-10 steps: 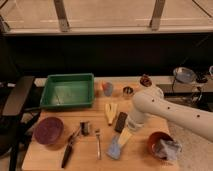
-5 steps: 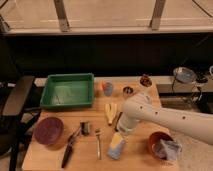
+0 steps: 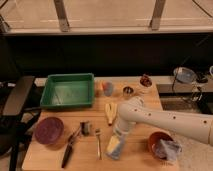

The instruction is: Place sponge in table surface

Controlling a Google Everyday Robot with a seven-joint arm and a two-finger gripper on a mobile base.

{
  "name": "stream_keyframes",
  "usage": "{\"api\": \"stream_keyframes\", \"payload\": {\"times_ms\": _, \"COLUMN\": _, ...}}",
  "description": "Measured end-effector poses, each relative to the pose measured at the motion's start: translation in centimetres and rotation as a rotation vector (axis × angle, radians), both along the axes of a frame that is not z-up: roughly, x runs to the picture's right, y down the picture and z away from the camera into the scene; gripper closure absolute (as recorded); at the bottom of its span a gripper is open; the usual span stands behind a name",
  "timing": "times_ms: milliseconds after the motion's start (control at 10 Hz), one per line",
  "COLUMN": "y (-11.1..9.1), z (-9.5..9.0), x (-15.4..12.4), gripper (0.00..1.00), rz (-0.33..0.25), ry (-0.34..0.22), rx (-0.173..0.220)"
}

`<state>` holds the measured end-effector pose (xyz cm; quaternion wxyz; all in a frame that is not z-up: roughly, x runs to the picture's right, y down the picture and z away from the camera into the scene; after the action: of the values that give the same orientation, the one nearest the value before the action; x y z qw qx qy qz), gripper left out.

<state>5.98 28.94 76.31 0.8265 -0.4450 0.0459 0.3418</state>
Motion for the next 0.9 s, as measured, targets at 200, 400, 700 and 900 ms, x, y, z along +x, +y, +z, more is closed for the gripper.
{"api": "stream_keyframes", "payload": {"times_ms": 200, "y": 0.5, "z": 0.1, "x": 0.0, "gripper": 0.42, "rz": 0.005, "ry": 0.005, "rx": -0.008}}
{"api": "stream_keyframes", "payload": {"times_ms": 400, "y": 0.5, "z": -0.2, "x": 0.2, "gripper": 0.62, "rz": 0.012, "ry": 0.006, "rx": -0.006}}
{"api": "stream_keyframes", "payload": {"times_ms": 700, "y": -0.4, "z": -1.4, "x": 0.7, "gripper": 0.94, "rz": 0.033, "ry": 0.001, "rx": 0.02}}
{"api": "stream_keyframes", "payload": {"times_ms": 900, "y": -2.0, "z": -2.5, "x": 1.3, "gripper": 1.0, "rz": 0.054, "ry": -0.011, "rx": 0.048}}
